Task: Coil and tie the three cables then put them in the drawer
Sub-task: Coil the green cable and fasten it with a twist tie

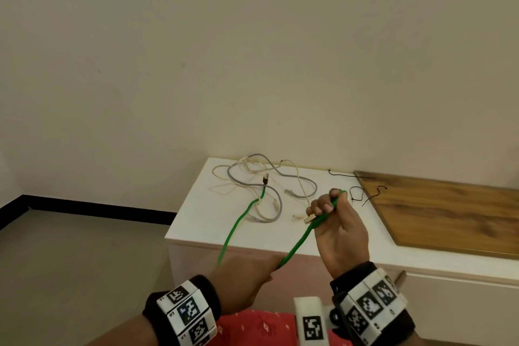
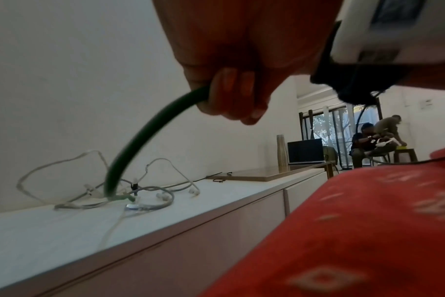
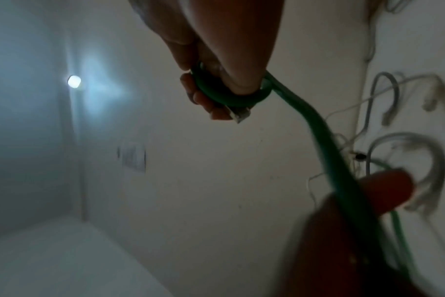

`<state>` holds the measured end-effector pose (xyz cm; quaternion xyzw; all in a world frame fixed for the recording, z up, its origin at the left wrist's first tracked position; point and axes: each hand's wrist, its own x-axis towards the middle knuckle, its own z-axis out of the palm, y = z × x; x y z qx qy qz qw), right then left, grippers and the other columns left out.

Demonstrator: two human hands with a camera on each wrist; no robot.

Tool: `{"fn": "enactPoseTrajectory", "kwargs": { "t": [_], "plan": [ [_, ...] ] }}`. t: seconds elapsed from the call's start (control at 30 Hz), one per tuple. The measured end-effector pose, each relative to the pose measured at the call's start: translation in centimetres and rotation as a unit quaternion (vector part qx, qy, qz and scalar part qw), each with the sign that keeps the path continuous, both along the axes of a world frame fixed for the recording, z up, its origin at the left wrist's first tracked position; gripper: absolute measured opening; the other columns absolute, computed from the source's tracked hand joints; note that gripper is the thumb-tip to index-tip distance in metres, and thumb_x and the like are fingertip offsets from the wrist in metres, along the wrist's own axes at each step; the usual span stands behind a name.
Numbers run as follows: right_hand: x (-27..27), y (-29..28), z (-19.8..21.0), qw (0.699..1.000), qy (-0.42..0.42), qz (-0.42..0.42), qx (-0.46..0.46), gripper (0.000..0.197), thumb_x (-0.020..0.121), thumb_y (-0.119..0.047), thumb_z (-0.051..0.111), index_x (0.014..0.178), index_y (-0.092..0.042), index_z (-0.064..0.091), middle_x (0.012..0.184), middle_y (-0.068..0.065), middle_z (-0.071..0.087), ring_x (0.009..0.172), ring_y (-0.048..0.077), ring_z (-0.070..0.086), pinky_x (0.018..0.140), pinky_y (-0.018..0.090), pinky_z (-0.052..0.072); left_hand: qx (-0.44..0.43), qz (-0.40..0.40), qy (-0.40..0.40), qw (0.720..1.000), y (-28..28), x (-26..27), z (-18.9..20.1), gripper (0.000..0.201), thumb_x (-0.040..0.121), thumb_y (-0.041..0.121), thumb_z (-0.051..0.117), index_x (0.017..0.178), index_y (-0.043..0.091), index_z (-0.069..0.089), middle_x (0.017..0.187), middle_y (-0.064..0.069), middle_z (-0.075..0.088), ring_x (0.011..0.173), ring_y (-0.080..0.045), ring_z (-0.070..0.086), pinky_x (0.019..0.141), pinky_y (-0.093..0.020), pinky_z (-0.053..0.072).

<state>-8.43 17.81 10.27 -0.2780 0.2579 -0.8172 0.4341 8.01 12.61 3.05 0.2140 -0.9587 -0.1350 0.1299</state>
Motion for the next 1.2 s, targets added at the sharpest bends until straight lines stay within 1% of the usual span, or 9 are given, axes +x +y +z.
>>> {"fn": "enactPoseTrajectory", "kwargs": {
  "t": [0.1, 0.23, 0.33, 0.47, 0.7, 0.83, 0.97, 1.1, 1.2],
  "plan": [
    [1.0, -0.7, -1.8, 0.974, 0.214, -0.054, 0.058, 0.026, 0.099, -0.018, 0.03, 0.076, -0.014, 0.043, 0.054, -0.008, 0.045, 0.054, 0.008, 0.042, 0.06, 0.024, 0.034, -0.054, 0.007, -0.035, 0.998, 0.0, -0.3, 0.5, 0.037, 0.092, 0.007, 0.042, 0.128, 0.019, 0.038, 0.113, -0.007, 0.065, 0.1, -0.023, 0.062, 0.08, -0.035, 0.05],
    [0.7, -1.1, -4.5, 0.854, 0.499, -0.092, 0.117, 0.022, 0.091, -0.028, 0.034, 0.074, -0.015, 0.038, 0.063, 0.0, 0.042, 0.055, 0.004, 0.039, 0.057, 0.014, 0.035, -0.189, -0.031, -0.016, 0.981, -0.7, 0.3, 1.4, 0.016, 0.088, 0.024, 0.042, 0.092, 0.021, 0.057, 0.073, 0.004, 0.068, 0.054, -0.013, 0.063, 0.043, -0.022, 0.049],
    [0.8, -1.1, -5.4, 0.778, 0.606, -0.029, 0.166, 0.025, 0.096, -0.021, 0.035, 0.072, -0.023, 0.033, 0.062, -0.005, 0.04, 0.053, 0.005, 0.039, 0.056, 0.02, 0.033, -0.308, -0.003, 0.025, 0.951, -1.1, 0.6, 2.5, 0.033, 0.083, 0.044, 0.036, 0.066, 0.028, 0.059, 0.05, 0.008, 0.057, 0.034, -0.006, 0.049, 0.032, -0.015, 0.027],
    [1.4, -1.0, -5.1, 0.7, 0.675, 0.082, 0.216, 0.028, 0.097, -0.019, 0.035, 0.07, -0.025, 0.032, 0.061, -0.005, 0.041, 0.05, 0.004, 0.04, 0.051, 0.016, 0.033, -0.345, 0.003, 0.117, 0.931, -1.7, 0.9, 3.8, 0.04, 0.076, 0.055, 0.041, 0.061, 0.022, 0.057, 0.046, 0.006, 0.054, 0.036, -0.009, 0.049, 0.033, -0.016, 0.028],
    [2.3, 0.2, -4.1, 0.783, 0.534, 0.244, 0.206, 0.046, 0.087, -0.047, 0.025, 0.075, -0.01, 0.052, 0.039, -0.01, 0.046, 0.038, 0.003, 0.038, 0.043, 0.012, 0.032, -0.237, 0.011, 0.151, 0.96, -3.6, 1.9, 4.2, 0.038, 0.08, 0.053, 0.041, 0.066, 0.02, 0.051, 0.056, 0.006, 0.057, 0.043, -0.011, 0.051, 0.036, -0.018, 0.035],
    [1.8, 0.8, -3.0, 0.847, 0.421, 0.255, 0.201, 0.047, 0.086, -0.046, 0.032, 0.06, -0.012, 0.053, 0.033, -0.008, 0.034, 0.032, 0.009, 0.027, 0.041, 0.018, 0.029, -0.052, 0.051, 0.212, 0.975, -4.8, 2.5, 4.0, 0.047, 0.084, 0.062, 0.031, 0.077, 0.021, 0.052, 0.064, 0.006, 0.054, 0.056, -0.01, 0.048, 0.053, -0.028, 0.04],
    [0.7, 0.8, -2.1, 0.905, 0.255, 0.281, 0.192, 0.045, 0.083, -0.047, 0.039, 0.054, -0.015, 0.05, 0.03, -0.009, 0.027, 0.028, 0.008, 0.02, 0.039, 0.022, 0.018, 0.068, 0.058, 0.245, 0.965, -5.5, 2.6, 2.9, 0.03, 0.085, 0.052, 0.031, 0.076, 0.028, 0.049, 0.059, 0.013, 0.044, 0.057, -0.007, 0.044, 0.055, -0.013, 0.032],
    [-0.3, 0.7, -0.9, 0.936, 0.098, 0.313, 0.128, 0.041, 0.071, -0.051, 0.065, 0.054, -0.017, 0.051, 0.028, -0.011, 0.026, 0.024, 0.003, 0.028, 0.032, 0.016, 0.024, 0.18, 0.06, 0.27, 0.944, -5.4, 2.4, 1.9, 0.02, 0.09, 0.034, 0.036, 0.074, 0.031, 0.048, 0.059, 0.011, 0.041, 0.054, -0.004, 0.041, 0.054, -0.012, 0.033],
    [-1.3, 0.1, -0.5, 0.94, -0.005, 0.334, 0.061, 0.034, 0.077, -0.042, 0.058, 0.058, -0.015, 0.053, 0.032, -0.006, 0.025, 0.029, 0.007, 0.024, 0.034, 0.019, 0.03, 0.223, 0.068, 0.259, 0.937, -5.5, 2.6, 1.1, 0.021, 0.089, 0.034, 0.034, 0.077, 0.028, 0.05, 0.056, 0.01, 0.04, 0.051, -0.004, 0.039, 0.054, -0.015, 0.033]
  ]
}}
